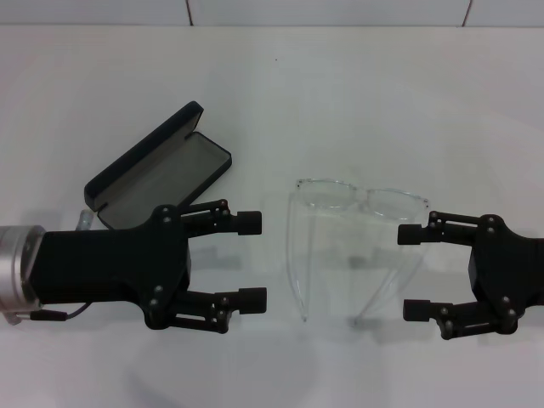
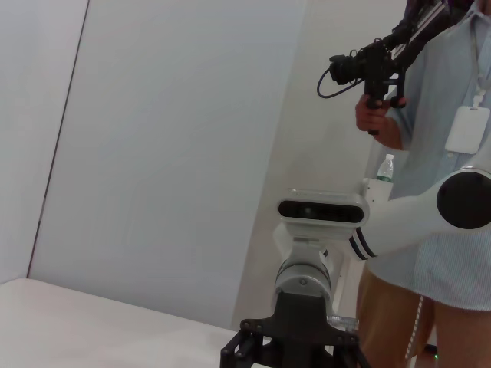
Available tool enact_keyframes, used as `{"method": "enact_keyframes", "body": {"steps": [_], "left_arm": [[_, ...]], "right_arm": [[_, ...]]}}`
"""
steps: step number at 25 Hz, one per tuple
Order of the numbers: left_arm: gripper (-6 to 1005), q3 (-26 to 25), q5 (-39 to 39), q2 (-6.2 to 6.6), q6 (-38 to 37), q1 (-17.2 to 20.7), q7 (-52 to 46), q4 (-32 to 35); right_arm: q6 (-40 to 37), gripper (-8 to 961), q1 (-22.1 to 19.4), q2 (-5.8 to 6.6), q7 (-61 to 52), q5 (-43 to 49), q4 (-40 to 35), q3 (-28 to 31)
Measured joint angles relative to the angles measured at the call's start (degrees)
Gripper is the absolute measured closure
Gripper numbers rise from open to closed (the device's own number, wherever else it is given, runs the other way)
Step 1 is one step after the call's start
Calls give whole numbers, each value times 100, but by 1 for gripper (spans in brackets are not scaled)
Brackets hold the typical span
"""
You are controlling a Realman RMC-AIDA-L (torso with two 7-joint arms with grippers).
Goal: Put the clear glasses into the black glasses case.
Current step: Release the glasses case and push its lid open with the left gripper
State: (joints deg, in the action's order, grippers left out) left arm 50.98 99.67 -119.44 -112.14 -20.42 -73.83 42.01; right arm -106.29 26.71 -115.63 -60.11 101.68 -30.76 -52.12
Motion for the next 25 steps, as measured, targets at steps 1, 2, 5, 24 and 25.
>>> {"method": "enact_keyframes", "body": {"steps": [1,2,5,24,25], "left_arm": [[125,0,0,0,0,1,0,0],[125,0,0,0,0,1,0,0],[128,0,-1,0,0,3,0,0],[142,-1287,-882,110,956,-147,-3179,1324],[142,-1272,-645,113,1089,-203,-3533,1654]], "right_arm": [[-6,116,2,0,0,0,0,0],[-9,116,5,-2,0,0,0,0],[-6,116,8,-3,0,0,0,0],[36,117,4,-22,0,-135,177,0],[38,117,7,-22,0,-136,183,0]]}}
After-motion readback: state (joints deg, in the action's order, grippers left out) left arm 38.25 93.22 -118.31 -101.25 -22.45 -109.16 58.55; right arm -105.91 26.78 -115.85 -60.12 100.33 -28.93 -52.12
